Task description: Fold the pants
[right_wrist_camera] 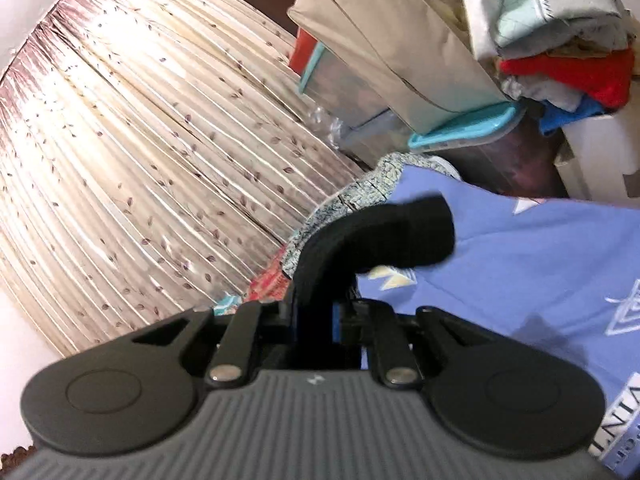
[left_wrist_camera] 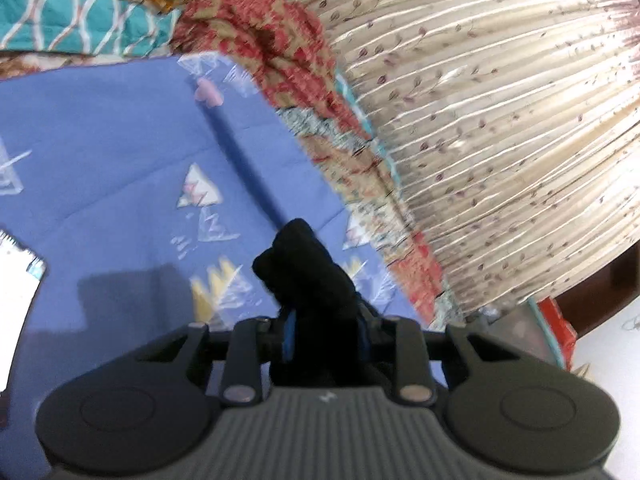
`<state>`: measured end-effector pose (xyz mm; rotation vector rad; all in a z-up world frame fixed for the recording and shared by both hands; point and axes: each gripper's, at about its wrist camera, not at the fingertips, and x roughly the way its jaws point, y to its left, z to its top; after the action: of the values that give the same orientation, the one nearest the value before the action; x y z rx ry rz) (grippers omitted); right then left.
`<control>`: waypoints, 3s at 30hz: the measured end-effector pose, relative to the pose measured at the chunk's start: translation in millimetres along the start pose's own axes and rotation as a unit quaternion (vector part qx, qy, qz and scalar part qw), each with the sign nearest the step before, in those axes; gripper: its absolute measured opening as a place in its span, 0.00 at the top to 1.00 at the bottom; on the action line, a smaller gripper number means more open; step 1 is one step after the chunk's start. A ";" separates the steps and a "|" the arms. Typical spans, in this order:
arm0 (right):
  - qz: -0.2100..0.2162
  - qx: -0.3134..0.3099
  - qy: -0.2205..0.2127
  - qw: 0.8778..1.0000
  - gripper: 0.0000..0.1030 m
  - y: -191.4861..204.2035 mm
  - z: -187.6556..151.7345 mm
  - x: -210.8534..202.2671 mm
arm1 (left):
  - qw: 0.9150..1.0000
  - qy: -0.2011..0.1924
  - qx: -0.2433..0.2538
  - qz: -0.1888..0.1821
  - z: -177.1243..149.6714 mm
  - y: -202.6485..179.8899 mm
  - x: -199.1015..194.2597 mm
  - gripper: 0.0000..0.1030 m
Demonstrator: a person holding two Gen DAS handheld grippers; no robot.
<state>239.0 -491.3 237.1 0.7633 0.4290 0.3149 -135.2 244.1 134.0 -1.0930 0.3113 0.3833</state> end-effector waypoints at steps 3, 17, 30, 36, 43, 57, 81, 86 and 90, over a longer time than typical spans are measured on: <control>-0.054 0.015 0.036 0.998 0.83 -39.6 -26.7 4.8 | 0.998 0.044 -0.022 0.047 -24.6 34.4 14.8 0.75; -0.236 0.130 0.087 0.959 0.56 -165.7 -102.1 -26.7 | 0.985 0.090 0.011 0.147 -96.0 90.7 32.5 0.57; 0.067 -0.216 0.379 0.897 0.57 54.1 -279.6 41.6 | 0.989 0.092 -0.029 0.115 -101.4 95.0 21.1 0.31; 0.084 -0.120 0.430 0.891 0.59 74.3 -349.2 97.1 | 0.985 0.104 0.008 0.137 -109.7 91.6 33.5 0.49; -0.016 -0.067 0.465 0.883 0.99 22.4 -361.2 101.9 | 0.990 0.086 0.032 0.103 -93.0 81.3 -9.2 0.45; -0.019 -0.005 0.446 0.895 0.99 4.4 -359.6 73.4 | 0.948 0.180 0.224 0.138 -40.0 47.4 144.6 0.32; 0.020 -0.137 0.397 0.907 0.76 67.0 -362.6 56.1 | 0.939 -0.072 0.273 0.197 -76.8 -1.2 41.9 0.48; 0.064 -0.180 0.407 0.893 0.76 104.3 -384.3 65.8 | 0.953 -0.007 0.283 0.105 -103.0 -26.4 51.2 0.48; 0.084 -0.201 0.454 0.864 0.76 121.9 -416.2 75.3 | 0.948 0.061 0.287 0.121 -132.2 -19.3 78.2 0.49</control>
<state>89.5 -128.5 37.7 0.1900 1.1474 0.9111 -64.2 128.5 59.3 -0.5057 0.6268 0.4094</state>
